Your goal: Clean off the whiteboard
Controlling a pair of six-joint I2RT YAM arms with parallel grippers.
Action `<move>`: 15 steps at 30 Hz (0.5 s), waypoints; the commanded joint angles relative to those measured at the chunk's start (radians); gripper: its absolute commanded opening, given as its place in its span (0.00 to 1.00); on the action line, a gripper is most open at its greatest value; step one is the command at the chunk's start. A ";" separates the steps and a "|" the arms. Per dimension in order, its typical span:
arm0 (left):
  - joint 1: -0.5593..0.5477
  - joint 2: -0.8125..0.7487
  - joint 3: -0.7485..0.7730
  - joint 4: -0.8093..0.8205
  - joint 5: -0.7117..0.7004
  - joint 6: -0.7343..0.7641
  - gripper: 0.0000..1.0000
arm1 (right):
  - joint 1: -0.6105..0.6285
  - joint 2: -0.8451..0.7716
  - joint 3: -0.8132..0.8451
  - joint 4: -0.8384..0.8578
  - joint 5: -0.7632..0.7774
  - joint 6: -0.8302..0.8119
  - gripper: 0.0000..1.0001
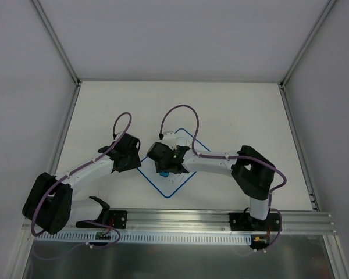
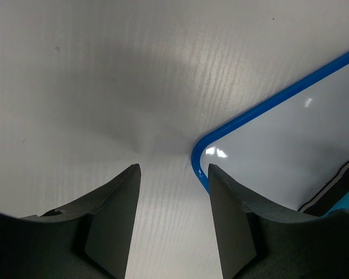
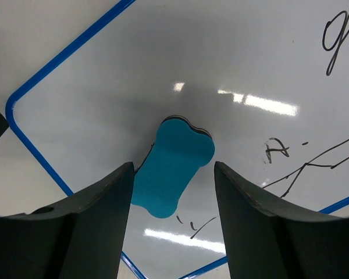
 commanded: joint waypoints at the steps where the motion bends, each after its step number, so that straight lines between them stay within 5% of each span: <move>1: 0.009 -0.011 -0.006 0.011 0.010 0.006 0.50 | 0.007 0.010 0.026 0.009 0.056 0.063 0.61; 10: 0.007 -0.013 -0.006 0.015 0.022 0.002 0.50 | 0.006 0.027 0.013 0.008 0.041 0.077 0.43; 15: 0.007 -0.014 0.000 0.017 0.034 0.000 0.50 | 0.006 0.032 0.007 0.000 0.016 0.084 0.42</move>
